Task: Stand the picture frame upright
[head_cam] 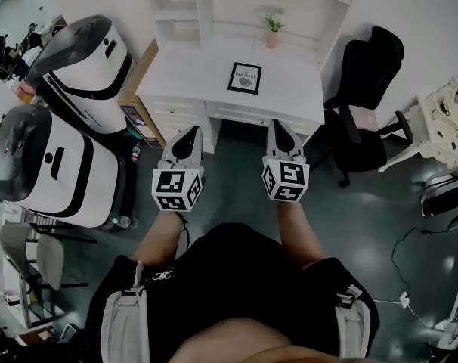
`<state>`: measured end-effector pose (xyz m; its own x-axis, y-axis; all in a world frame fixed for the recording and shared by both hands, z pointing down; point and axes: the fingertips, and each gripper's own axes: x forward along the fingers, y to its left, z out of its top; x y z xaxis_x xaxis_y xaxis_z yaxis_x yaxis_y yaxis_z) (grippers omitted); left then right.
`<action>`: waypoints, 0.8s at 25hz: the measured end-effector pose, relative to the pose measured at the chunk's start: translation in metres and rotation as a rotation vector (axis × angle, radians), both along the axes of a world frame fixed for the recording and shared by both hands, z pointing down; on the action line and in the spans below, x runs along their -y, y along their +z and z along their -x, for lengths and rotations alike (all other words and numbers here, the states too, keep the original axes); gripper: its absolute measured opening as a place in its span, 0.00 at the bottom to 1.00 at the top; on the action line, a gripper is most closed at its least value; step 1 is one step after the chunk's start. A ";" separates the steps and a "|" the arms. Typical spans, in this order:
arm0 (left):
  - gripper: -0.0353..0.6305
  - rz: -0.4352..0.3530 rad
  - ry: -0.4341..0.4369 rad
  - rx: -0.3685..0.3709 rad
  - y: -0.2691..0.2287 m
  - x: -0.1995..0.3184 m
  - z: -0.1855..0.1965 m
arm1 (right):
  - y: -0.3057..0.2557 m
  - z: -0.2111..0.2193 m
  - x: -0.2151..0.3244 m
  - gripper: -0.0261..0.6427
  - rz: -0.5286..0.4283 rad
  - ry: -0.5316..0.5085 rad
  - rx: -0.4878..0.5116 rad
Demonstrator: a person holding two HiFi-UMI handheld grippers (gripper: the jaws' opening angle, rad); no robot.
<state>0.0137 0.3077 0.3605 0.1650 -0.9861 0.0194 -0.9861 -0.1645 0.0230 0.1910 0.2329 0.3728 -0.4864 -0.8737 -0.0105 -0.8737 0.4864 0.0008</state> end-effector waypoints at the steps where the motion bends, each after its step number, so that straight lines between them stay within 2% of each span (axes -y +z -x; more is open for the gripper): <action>1: 0.08 -0.001 -0.004 0.006 0.000 -0.001 0.000 | 0.000 0.001 -0.001 0.04 -0.002 -0.009 0.006; 10: 0.08 0.005 -0.027 0.016 0.005 -0.012 0.011 | 0.000 0.015 -0.011 0.04 -0.012 -0.040 0.036; 20: 0.08 0.013 -0.020 -0.005 0.015 -0.033 0.048 | 0.004 0.039 -0.031 0.04 -0.021 -0.013 0.045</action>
<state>-0.0347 0.3407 0.3758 0.1454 -0.9889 0.0318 -0.9891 -0.1445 0.0296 0.1517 0.2635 0.3764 -0.4960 -0.8668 -0.0512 -0.8669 0.4977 -0.0282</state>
